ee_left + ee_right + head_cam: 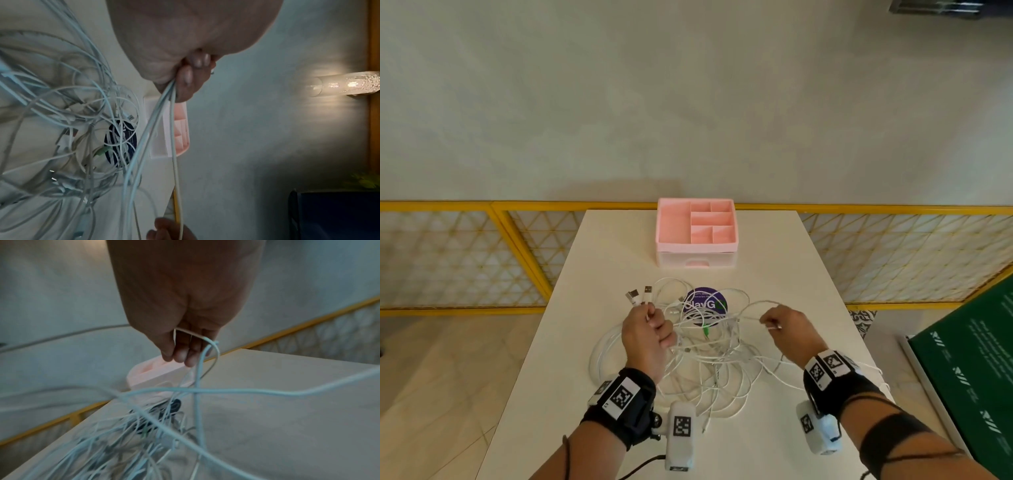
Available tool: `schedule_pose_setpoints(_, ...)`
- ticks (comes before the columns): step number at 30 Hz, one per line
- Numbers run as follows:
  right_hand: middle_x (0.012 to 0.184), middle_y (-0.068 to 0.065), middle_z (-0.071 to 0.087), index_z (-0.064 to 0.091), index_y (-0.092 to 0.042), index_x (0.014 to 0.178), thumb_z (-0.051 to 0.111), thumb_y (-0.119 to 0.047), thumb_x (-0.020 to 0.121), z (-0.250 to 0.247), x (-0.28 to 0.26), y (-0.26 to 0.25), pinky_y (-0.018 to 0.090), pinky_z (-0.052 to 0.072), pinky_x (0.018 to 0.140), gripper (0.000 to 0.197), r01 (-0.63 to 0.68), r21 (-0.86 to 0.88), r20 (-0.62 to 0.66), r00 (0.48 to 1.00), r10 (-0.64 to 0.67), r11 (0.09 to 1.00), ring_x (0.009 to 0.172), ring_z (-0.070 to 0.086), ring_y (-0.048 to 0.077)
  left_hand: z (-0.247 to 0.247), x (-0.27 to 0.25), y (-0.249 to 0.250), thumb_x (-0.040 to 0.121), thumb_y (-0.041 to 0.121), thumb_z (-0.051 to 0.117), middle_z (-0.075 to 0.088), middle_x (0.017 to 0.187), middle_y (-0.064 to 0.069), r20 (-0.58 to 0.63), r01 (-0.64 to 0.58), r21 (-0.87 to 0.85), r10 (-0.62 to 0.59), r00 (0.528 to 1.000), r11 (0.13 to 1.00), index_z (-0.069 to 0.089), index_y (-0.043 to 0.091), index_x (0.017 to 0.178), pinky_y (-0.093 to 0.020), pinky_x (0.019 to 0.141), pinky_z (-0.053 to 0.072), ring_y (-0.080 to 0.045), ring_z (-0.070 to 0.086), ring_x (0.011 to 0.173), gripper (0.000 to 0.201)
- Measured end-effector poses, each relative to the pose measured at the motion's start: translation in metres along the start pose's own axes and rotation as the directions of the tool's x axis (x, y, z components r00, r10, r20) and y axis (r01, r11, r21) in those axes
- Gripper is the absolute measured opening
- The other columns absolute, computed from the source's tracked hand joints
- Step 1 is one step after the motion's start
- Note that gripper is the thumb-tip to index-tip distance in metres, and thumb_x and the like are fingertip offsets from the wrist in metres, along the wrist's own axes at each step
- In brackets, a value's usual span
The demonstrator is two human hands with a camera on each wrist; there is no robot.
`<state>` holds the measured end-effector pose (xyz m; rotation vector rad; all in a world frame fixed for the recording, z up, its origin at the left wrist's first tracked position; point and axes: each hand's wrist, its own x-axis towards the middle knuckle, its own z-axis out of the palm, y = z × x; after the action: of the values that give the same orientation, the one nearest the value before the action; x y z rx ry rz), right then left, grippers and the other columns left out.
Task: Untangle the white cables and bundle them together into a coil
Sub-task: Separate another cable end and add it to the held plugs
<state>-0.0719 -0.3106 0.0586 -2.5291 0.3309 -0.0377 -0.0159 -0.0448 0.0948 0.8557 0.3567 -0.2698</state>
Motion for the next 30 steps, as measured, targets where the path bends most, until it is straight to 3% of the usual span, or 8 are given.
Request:
schedule_pose_setpoints(4,0.103,0.005,0.061,0.075,-0.015,0.089,0.074,-0.015,0.086,-0.017,0.01,0.015,0.023,0.039,0.083,0.003,-0.142,0.003,-0.121,0.983,0.142,0.99,0.102,0.059,0.025,-0.008,0.004,0.006,0.094,0.009,0.032,0.03,0.054,0.007,-0.025,-0.02,0.125,0.023,0.999,0.992,0.039,0.02,0.069,-0.015,0.037,0.016,-0.007,0.019,0.038,0.028)
schedule_pose_setpoints(7,0.107,0.001,0.05,0.075,-0.018,0.089,0.078,-0.023,0.084,-0.031,0.02,0.008,0.027,0.037,0.09,0.007,-0.098,-0.022,-0.229,0.969,0.091,0.995,0.104,0.044,0.022,-0.008,0.0,0.006,0.096,0.008,0.03,0.033,0.05,0.008,-0.028,-0.02,0.221,0.027,0.999,0.975,0.039,0.02,0.068,-0.013,0.038,0.016,-0.006,0.02,0.036,0.031)
schedule_pose_setpoints(10,0.109,0.003,0.047,0.073,-0.02,0.097,0.08,-0.029,0.082,-0.048,0.029,-0.012,0.027,0.043,0.084,0.018,-0.103,0.174,-0.264,0.953,0.147,0.979,0.087,0.053,0.019,-0.009,-0.002,0.004,0.097,0.005,0.03,0.033,0.05,0.007,-0.018,-0.021,0.275,0.027,0.999,0.961,0.037,0.019,0.067,-0.012,0.039,0.018,-0.006,0.02,0.035,0.033)
schedule_pose_setpoints(14,0.086,0.009,0.063,0.067,-0.026,0.104,0.079,-0.03,0.084,-0.061,0.035,-0.04,0.04,0.058,0.067,0.024,-0.059,0.441,-0.221,0.96,0.171,0.896,0.067,0.066,0.033,-0.011,-0.001,0.0,0.097,0.005,0.032,0.031,0.055,0.004,0.001,-0.023,0.353,0.025,1.0,0.935,0.037,0.019,0.068,-0.014,0.04,0.016,-0.007,0.021,0.037,0.033)
schedule_pose_setpoints(17,0.089,0.015,0.065,0.054,-0.027,0.121,0.074,-0.019,0.089,-0.062,0.038,-0.058,0.04,0.06,0.062,0.039,-0.014,0.685,-0.171,0.969,0.179,0.729,0.058,0.066,0.028,-0.014,0.003,-0.001,0.097,0.005,0.032,0.031,0.054,0.005,0.004,-0.026,0.392,0.027,1.0,0.919,0.036,0.019,0.068,-0.014,0.04,0.016,-0.007,0.021,0.038,0.033)
schedule_pose_setpoints(23,0.088,0.019,0.071,0.064,-0.005,0.11,0.059,-0.019,0.1,-0.07,0.042,-0.094,0.037,0.054,0.068,0.018,0.115,0.912,-0.167,0.981,0.1,0.395,0.075,0.066,0.031,-0.018,0.011,-0.003,0.103,0.012,0.035,0.035,0.044,0.01,-0.05,0.057,0.309,-0.044,0.998,0.949,0.039,0.02,0.069,-0.011,0.036,0.021,-0.004,0.028,0.032,0.035)
schedule_pose_setpoints(28,0.112,0.021,0.07,0.06,-0.003,0.123,0.048,-0.004,0.101,-0.08,0.041,-0.118,0.036,0.059,0.077,0.025,-0.005,0.992,0.008,1.0,-0.022,0.126,0.089,0.07,0.031,-0.013,0.015,0.004,0.104,0.013,0.034,0.037,0.04,0.009,0.006,0.156,0.238,-0.162,0.987,0.959,0.039,0.017,0.07,-0.009,0.032,0.021,-0.004,0.027,0.027,0.035)
schedule_pose_setpoints(30,0.109,0.021,0.071,0.063,0.001,0.119,0.045,-0.004,0.1,-0.085,0.038,-0.126,0.034,0.059,0.072,0.026,-0.064,0.997,0.067,0.996,-0.064,0.041,0.083,0.07,0.029,-0.017,0.018,0.005,0.095,0.022,0.053,0.041,0.04,0.009,0.048,0.204,0.196,-0.217,0.975,0.959,0.047,0.015,0.069,-0.009,0.031,0.026,-0.004,0.032,0.027,0.028)
